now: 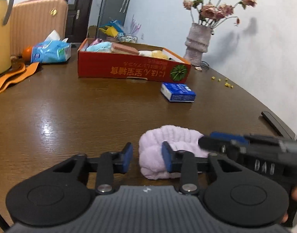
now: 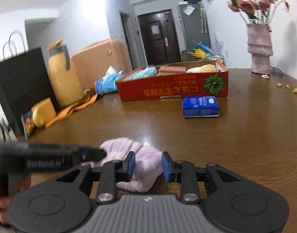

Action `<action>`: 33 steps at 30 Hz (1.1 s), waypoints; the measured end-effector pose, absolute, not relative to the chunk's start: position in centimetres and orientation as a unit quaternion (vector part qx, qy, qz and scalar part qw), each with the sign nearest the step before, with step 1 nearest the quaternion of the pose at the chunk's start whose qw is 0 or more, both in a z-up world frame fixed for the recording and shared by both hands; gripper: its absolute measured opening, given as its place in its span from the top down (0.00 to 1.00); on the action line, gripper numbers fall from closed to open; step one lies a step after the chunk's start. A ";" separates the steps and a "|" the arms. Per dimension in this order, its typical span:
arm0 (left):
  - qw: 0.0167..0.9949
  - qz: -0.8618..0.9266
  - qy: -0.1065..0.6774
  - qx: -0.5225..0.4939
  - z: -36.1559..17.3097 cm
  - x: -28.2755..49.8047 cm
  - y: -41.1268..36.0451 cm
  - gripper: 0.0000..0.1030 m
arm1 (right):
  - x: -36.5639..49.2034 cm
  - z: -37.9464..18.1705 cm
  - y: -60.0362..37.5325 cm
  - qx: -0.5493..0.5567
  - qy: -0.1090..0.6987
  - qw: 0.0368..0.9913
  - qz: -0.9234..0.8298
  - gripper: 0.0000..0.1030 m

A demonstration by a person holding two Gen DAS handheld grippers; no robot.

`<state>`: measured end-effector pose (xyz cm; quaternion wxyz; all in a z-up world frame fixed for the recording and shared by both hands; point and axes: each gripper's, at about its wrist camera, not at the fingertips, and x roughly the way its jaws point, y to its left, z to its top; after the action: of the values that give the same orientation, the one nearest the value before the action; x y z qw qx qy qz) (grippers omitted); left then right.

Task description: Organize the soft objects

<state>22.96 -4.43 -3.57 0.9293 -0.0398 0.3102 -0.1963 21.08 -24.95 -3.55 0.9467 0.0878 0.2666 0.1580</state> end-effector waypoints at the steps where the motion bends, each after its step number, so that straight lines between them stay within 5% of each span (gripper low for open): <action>1: 0.931 -0.196 0.307 -0.037 -3.4 22.7 -4.5 0.71 | 21.1 -3.3 -25.3 0.096 0.265 0.947 0.155 0.71; 16: 0.918 -0.169 0.343 -0.103 -3.3 23.5 -3.5 0.58 | 21.4 -5.7 -24.4 0.149 0.290 0.936 0.131 0.72; 18: 0.916 -0.177 0.344 -0.104 -3.3 23.4 -3.6 0.76 | 21.5 -6.0 -24.7 0.168 0.292 0.932 0.133 0.75; 23: 0.923 -0.183 0.327 -0.091 -2.8 22.6 -3.9 0.92 | 21.1 -5.2 -24.0 0.135 0.278 0.941 0.138 0.87; 33: 0.930 -0.202 0.294 -0.081 -0.9 24.0 -4.3 0.94 | 22.2 -2.8 -24.8 0.128 0.253 0.947 0.151 0.87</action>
<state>24.04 -4.31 -0.87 0.9304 -0.0814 0.2945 -0.2024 22.16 -24.84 -2.82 0.9470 0.1281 0.2527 0.1515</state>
